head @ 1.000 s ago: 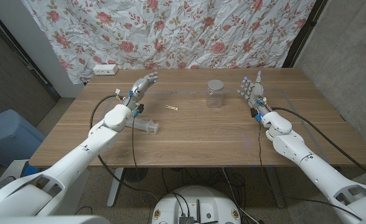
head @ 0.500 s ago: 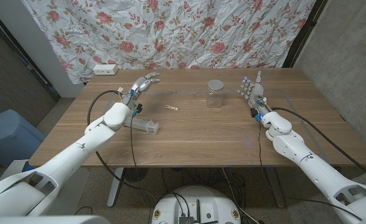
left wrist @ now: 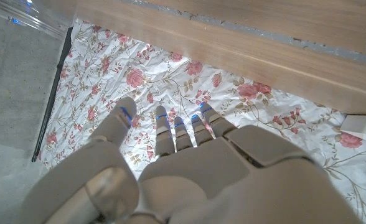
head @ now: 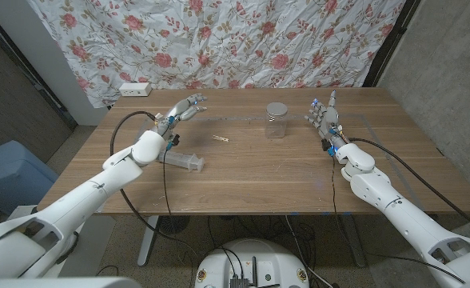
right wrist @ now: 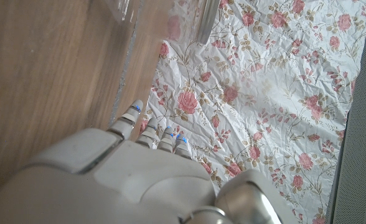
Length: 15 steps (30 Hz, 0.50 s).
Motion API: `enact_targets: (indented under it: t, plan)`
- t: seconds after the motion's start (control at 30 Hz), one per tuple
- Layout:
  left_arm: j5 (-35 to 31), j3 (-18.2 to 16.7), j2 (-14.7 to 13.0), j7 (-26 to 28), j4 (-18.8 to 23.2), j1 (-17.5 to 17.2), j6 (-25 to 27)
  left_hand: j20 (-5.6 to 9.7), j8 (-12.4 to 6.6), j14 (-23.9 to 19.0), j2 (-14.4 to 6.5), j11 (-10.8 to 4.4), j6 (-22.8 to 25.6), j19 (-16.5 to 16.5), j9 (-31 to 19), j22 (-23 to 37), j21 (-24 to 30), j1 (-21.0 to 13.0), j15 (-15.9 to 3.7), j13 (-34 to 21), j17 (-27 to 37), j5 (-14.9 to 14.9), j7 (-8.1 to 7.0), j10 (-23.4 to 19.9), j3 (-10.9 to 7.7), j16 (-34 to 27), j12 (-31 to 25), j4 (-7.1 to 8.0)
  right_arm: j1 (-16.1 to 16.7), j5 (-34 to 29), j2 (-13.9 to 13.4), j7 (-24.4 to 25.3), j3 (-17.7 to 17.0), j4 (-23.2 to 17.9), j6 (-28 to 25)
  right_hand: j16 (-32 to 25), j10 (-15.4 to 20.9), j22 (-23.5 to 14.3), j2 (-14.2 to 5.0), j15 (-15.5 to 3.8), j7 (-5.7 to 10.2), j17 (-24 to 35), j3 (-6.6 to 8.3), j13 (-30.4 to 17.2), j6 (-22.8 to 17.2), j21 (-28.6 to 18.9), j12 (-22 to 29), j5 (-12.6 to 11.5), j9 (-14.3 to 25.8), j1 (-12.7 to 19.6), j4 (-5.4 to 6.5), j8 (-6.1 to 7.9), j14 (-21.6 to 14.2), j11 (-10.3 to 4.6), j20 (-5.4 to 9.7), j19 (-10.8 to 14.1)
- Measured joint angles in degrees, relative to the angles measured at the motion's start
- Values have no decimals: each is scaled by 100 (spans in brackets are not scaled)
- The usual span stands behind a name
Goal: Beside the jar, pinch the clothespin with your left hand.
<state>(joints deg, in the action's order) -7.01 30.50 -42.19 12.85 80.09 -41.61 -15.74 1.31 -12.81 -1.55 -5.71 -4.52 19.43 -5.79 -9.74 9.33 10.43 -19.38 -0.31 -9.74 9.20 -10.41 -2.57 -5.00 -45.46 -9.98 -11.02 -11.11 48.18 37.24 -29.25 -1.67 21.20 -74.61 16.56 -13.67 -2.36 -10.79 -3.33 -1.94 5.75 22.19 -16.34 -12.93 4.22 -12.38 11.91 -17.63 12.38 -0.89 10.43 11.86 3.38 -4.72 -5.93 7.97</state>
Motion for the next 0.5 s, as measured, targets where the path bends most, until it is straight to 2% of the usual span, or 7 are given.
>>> enact_targets:
  t: [0.07, 0.23, 0.4, 0.5]
  plan:
    - [-156, 37, -71, 15, 70, 21, 41, -49, -14, 0, 45, 0, 101, -6, 0, 0, 0, -73, 0, 0, 0, 0, 0, 0, 0, 0, 1, 0, 0, 0, 0, 0, 0, 0, 0, 0, 0, 0, 0, 0, 0, 0, 0, 0, 0, 0, 0, 0, 0, 0, 0, 0, 0, 0, 0, 0]
    - [-478, 94, -189, 26, 214, 50, 180, -50, -56, 0, 122, -31, 256, -6, -8, 0, 0, -166, 0, 0, 0, 0, -37, 31, 0, 0, 22, 0, 0, 0, 0, 0, 0, 0, 0, 0, 0, 0, 0, 0, 0, 0, 0, 0, 0, 0, 0, 0, 0, 0, 0, 0, 0, 0, 0, 0]
    - [-882, 183, -343, -22, 445, 89, 446, -49, -100, 3, 307, -71, 482, -6, -29, 0, 0, -351, -3, 0, 0, 0, -165, 72, 24, 0, 21, -23, 0, 0, 0, 0, 0, 0, 0, 0, 0, 0, 0, 0, 0, 0, 0, 0, 0, 0, 0, 0, 0, 0, 0, 0, 0, 0, 0, 0]
    - [-1018, 211, -390, -61, 517, 104, 540, -113, -160, 3, 428, -84, 672, -25, -29, 1, 0, -472, -2, 0, 0, 0, -204, 59, 24, 0, 21, -23, 0, 0, 1, 0, 0, 0, 0, 0, 0, 0, 0, 0, 0, 0, 0, 0, 0, 0, 0, 0, 0, 0, 0, 0, 0, 0, 0, 0]
